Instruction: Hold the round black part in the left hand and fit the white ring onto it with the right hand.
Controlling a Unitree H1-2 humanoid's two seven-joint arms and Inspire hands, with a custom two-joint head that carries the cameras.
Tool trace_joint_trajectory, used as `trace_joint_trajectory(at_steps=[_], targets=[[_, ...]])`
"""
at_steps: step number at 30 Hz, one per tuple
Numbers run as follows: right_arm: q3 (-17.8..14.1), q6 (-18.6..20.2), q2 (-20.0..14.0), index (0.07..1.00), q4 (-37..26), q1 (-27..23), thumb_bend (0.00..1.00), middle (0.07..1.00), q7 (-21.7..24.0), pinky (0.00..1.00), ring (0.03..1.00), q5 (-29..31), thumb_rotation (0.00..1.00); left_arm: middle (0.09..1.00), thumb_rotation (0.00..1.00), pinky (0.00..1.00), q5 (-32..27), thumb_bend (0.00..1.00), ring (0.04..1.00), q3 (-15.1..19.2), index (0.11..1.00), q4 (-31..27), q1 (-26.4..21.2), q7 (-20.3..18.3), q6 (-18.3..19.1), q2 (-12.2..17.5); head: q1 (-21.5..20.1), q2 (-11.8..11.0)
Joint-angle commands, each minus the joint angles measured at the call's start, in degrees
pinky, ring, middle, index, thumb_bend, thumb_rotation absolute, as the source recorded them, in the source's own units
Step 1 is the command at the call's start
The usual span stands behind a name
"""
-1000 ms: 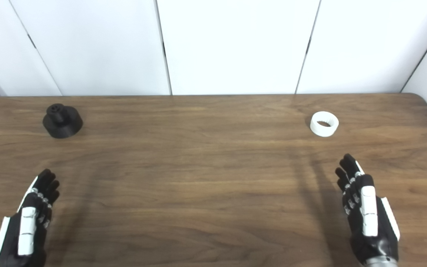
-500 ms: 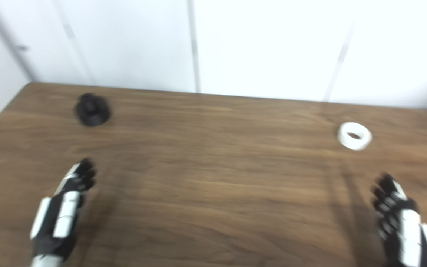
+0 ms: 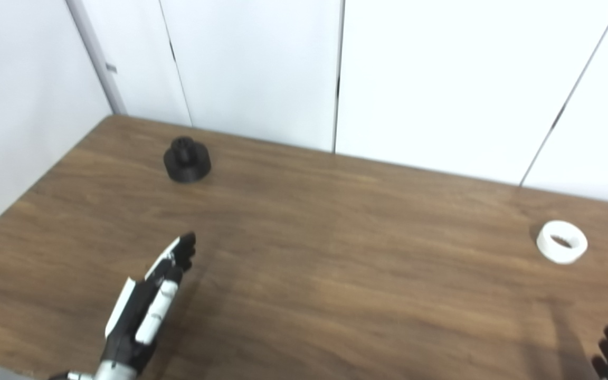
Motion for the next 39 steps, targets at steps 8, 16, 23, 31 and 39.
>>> trace_joint_trajectory(at_steps=[8,16,23,31,39], targets=[[-0.75,-4.57,-0.78,0.936,0.85,-0.41,0.55,0.969,0.65,1.00,0.991,-0.20,1.00,0.942,0.86,0.93,2.39,0.56,0.944,-1.61,0.923,1.15,0.88,2.22,-4.05,-3.20,0.66,-3.08],[-0.99,-6.09,-1.26,0.937,2.54,-0.27,0.55,0.968,1.56,1.00,0.990,0.60,1.00,0.940,0.86,0.92,3.19,0.56,0.938,-2.10,0.915,1.29,1.39,2.83,-4.18,-3.26,0.97,-3.96],[-0.99,-6.47,-0.88,0.934,3.13,-0.33,0.56,0.968,1.38,1.00,0.989,0.32,1.00,0.951,0.88,0.94,3.14,0.55,0.951,-2.52,0.927,2.20,1.47,3.04,-5.07,-2.66,0.25,-4.60],[-0.86,-6.16,-0.58,0.939,2.97,-0.26,0.57,0.978,1.23,1.00,0.999,-0.27,1.00,0.946,0.81,0.95,3.69,0.58,0.948,-1.65,0.927,2.88,1.49,3.91,-5.27,-2.39,-0.44,-4.19],[-0.64,-5.87,-0.14,0.948,2.71,-0.31,0.56,0.982,1.04,1.00,1.000,-0.41,1.00,0.942,0.57,0.88,8.27,0.64,0.924,0.79,0.935,-1.28,0.60,6.40,-2.39,-2.23,-1.51,-4.27]])
